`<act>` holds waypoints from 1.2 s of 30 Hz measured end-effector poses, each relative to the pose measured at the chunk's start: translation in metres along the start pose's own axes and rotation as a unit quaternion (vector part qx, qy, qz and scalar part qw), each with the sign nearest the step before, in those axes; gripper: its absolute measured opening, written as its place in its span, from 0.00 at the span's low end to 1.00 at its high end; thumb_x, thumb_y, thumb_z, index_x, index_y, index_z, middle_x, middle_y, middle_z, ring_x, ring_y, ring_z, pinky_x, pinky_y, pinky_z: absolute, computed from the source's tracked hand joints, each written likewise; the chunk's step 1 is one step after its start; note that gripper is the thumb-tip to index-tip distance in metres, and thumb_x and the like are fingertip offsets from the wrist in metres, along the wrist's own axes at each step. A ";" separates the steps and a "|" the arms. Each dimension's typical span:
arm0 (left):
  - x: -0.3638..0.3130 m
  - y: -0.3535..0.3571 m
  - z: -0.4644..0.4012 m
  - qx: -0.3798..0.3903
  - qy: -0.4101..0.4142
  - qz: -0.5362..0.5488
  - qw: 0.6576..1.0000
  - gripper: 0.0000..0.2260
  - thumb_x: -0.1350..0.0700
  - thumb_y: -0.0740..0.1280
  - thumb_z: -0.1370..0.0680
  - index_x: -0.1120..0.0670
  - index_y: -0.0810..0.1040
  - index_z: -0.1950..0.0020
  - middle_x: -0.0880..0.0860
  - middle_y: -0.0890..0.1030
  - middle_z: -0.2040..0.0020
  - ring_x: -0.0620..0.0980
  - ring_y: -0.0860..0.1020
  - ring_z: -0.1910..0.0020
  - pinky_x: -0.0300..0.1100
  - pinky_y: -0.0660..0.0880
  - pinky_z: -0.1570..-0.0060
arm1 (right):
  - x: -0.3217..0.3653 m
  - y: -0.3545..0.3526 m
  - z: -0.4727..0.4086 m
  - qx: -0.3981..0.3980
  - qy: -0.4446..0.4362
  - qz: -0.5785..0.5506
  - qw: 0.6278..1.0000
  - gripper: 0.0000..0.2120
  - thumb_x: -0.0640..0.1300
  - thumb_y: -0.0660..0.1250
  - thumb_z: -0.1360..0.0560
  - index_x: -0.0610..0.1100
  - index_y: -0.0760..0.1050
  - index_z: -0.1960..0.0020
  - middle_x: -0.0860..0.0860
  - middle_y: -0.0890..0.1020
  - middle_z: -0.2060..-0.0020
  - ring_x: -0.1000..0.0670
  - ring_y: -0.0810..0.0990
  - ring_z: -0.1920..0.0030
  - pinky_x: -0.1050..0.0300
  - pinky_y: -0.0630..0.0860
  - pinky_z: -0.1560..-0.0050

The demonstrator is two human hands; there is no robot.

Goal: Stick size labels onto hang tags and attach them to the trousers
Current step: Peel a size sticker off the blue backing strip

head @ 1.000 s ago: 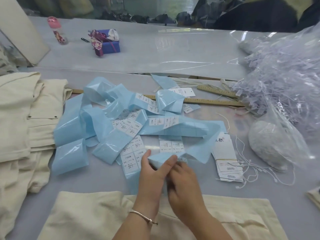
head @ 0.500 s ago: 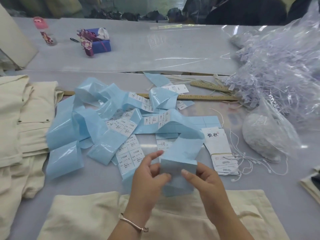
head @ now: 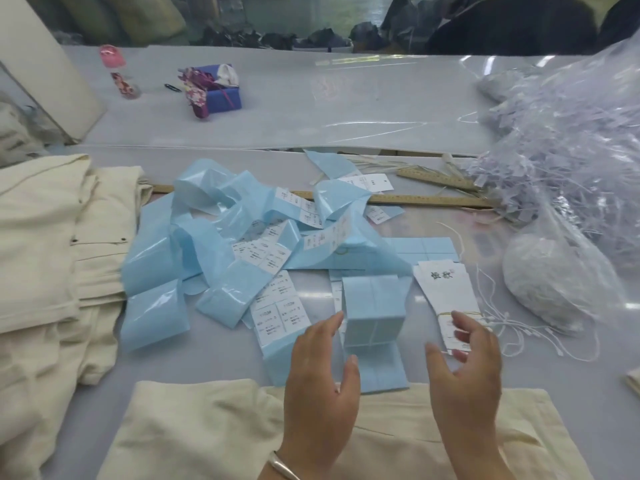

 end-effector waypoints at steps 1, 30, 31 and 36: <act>0.001 -0.011 -0.006 -0.033 0.020 -0.027 0.999 0.19 0.59 0.66 0.27 0.50 0.76 0.36 0.44 0.76 0.41 0.42 0.72 0.39 0.38 0.69 0.38 | 0.018 0.001 0.002 -0.005 -0.079 0.023 0.997 0.17 0.34 0.67 0.30 0.39 0.75 0.41 0.46 0.77 0.45 0.43 0.74 0.44 0.46 0.72 0.41; 0.079 -0.056 -0.054 0.020 -0.117 -0.190 0.975 0.41 0.27 0.64 0.34 0.44 0.60 0.26 0.45 0.64 0.39 0.48 0.70 0.37 0.44 0.72 0.42 | 0.056 0.207 0.021 0.346 0.293 -0.255 0.854 0.07 0.43 0.70 0.26 0.41 0.82 0.50 0.47 0.86 0.58 0.47 0.84 0.58 0.53 0.80 0.59; 0.076 -0.052 -0.047 0.043 -0.114 -0.198 0.973 0.45 0.23 0.61 0.37 0.43 0.57 0.25 0.44 0.63 0.37 0.47 0.66 0.34 0.44 0.69 0.38 | 0.055 0.203 0.017 0.321 0.295 -0.257 0.863 0.07 0.40 0.70 0.26 0.40 0.81 0.49 0.45 0.86 0.56 0.44 0.84 0.55 0.50 0.80 0.55; 0.066 -0.068 -0.049 0.003 -0.115 -0.036 0.993 0.42 0.27 0.61 0.35 0.49 0.64 0.26 0.45 0.65 0.28 0.43 0.60 0.28 0.39 0.58 0.29 | 0.064 0.192 0.018 0.386 0.277 -0.278 0.835 0.08 0.35 0.66 0.25 0.34 0.80 0.48 0.38 0.84 0.54 0.42 0.82 0.56 0.48 0.77 0.47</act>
Point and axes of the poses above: each hand's wrist, its own z-axis away from the middle knuckle, its own y-axis out of the palm, x = y × z, the point moved 9 cm from there along -z, towards the middle knuckle
